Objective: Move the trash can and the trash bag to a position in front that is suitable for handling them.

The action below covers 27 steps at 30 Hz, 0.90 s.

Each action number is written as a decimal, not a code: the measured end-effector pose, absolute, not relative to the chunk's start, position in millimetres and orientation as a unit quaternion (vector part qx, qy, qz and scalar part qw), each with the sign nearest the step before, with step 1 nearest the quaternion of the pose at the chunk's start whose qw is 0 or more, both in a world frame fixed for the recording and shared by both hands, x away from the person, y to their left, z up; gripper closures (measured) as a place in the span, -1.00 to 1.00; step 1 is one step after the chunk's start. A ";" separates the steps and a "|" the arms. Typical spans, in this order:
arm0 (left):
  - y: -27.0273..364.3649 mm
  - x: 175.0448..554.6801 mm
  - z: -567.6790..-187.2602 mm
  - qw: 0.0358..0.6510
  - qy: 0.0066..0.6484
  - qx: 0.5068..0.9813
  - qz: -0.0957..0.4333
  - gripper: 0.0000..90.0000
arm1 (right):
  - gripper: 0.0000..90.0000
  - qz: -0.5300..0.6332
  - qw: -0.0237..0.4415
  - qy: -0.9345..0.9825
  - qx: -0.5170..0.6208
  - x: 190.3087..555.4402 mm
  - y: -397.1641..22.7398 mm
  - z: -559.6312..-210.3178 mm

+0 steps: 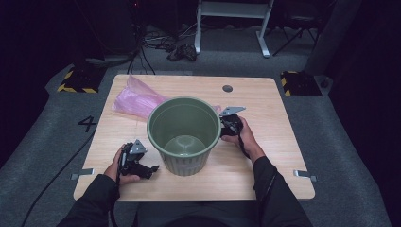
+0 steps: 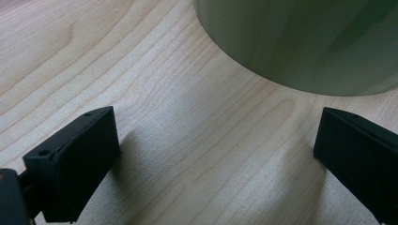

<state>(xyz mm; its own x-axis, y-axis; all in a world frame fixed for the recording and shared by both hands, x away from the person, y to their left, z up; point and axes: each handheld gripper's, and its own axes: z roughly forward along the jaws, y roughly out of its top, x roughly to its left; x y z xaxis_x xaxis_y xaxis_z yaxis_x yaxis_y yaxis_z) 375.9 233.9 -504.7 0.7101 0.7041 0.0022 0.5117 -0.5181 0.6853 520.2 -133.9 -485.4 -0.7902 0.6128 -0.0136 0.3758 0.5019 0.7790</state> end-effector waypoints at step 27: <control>229.8 374.4 -504.4 0.339 0.353 0.861 0.140 -1.00 | 0.88 0.373 0.123 0.869 0.300 493.8 -201.0 -494.3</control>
<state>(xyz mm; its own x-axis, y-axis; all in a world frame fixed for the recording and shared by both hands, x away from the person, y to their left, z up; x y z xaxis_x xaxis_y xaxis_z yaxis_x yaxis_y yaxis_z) 374.4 229.8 -504.4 0.7109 0.7032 0.0019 0.5133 -0.5207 0.6822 493.8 -201.0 -494.3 -0.7893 0.6139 0.0096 0.4300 0.5415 0.7224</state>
